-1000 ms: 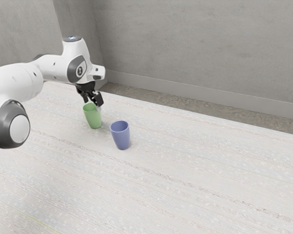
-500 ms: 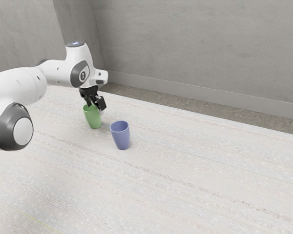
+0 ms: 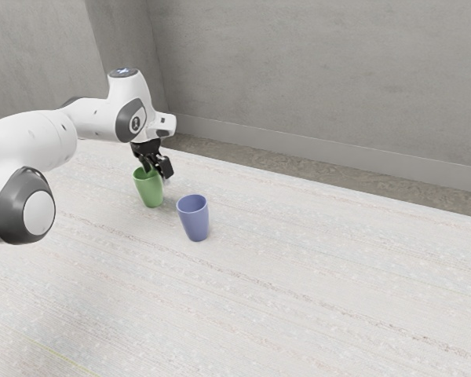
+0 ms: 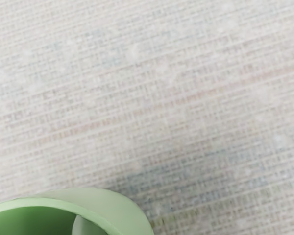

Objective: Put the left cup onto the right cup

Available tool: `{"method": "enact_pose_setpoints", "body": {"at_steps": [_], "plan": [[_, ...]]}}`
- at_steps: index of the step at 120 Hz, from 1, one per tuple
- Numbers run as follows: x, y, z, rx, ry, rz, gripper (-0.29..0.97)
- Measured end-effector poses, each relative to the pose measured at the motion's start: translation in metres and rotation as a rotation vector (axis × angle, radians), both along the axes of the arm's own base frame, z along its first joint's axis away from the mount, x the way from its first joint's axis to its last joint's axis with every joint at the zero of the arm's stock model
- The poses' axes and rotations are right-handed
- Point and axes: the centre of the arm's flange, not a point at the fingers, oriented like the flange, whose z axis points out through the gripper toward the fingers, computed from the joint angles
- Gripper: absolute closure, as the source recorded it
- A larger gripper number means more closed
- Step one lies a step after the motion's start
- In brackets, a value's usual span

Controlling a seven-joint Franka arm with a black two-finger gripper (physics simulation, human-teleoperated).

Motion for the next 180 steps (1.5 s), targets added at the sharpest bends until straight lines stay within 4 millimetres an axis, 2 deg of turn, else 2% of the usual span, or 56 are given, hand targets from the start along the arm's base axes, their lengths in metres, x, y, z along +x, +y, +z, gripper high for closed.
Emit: {"method": "enact_pose_setpoints", "body": {"at_steps": [42, 120, 147, 180], "plan": [[-0.001, -0.001, -0.006, -0.008, 0.001, -0.001, 0.23], [-0.001, -0.002, -0.023, -0.023, 0.007, 0.002, 0.32], [-0.004, -0.002, -0.034, -0.036, 0.019, 0.007, 0.46], [-0.004, 0.000, -0.034, -0.036, 0.012, 0.009, 0.63]]}}
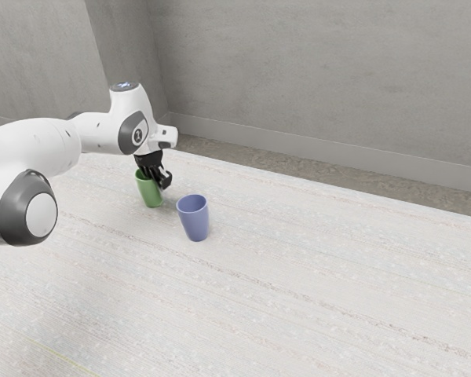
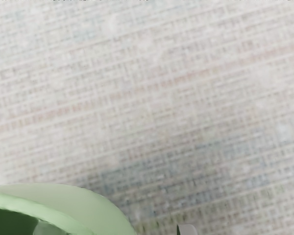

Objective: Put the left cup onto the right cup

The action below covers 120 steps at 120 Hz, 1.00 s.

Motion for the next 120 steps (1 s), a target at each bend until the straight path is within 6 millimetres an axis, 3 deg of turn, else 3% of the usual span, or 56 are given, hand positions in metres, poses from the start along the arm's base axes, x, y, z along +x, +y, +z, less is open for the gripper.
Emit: {"method": "enact_pose_setpoints", "body": {"at_steps": [23, 64, 101, 120], "plan": [[0.000, 0.001, 0.000, 0.001, -0.001, 0.000, 0.73], [-0.006, -0.003, 0.005, 0.005, 0.010, -0.003, 0.77], [-0.011, -0.010, 0.031, 0.011, 0.001, -0.002, 0.78], [-0.012, -0.015, 0.056, 0.016, -0.007, 0.002, 0.78]]}}
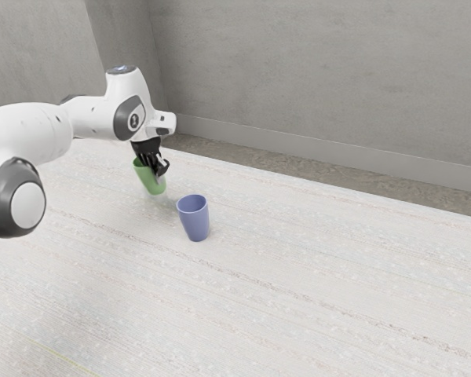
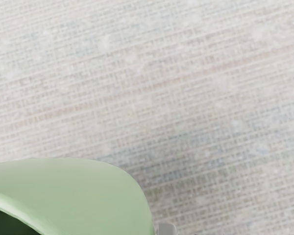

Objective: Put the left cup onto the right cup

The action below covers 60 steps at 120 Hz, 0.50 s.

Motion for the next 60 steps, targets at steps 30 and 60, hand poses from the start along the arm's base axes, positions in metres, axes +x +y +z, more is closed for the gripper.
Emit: {"method": "enact_pose_setpoints", "body": {"at_steps": [30, 60], "plan": [[-0.002, -0.026, 0.043, 0.011, -0.004, -0.012, 0.78], [-0.012, -0.057, 0.063, 0.036, 0.030, -0.014, 0.78]]}}
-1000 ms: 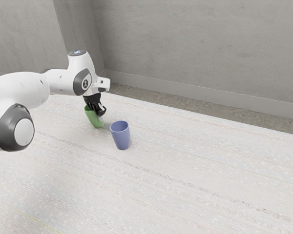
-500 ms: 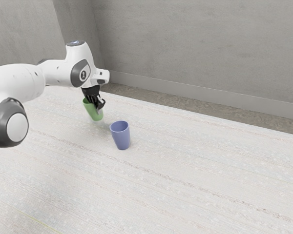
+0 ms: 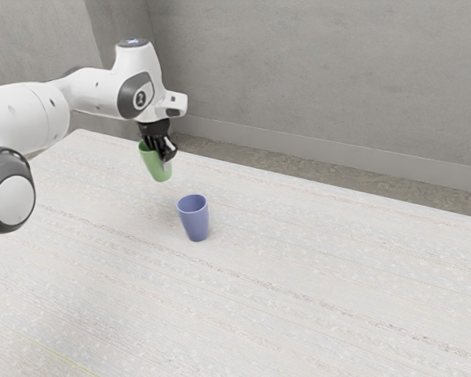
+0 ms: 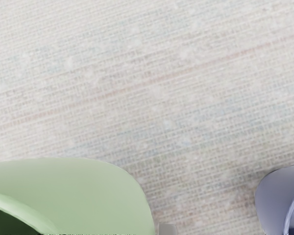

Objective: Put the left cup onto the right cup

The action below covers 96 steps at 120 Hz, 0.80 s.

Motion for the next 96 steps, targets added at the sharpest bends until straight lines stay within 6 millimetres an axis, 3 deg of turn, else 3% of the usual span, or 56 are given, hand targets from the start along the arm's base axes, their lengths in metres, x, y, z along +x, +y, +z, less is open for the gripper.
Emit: {"method": "enact_pose_setpoints", "body": {"at_steps": [67, 96], "plan": [[-0.019, -0.063, 0.039, 0.065, 0.006, 0.027, 0.78], [-0.022, -0.084, 0.034, 0.062, 0.013, 0.045, 0.78]]}}
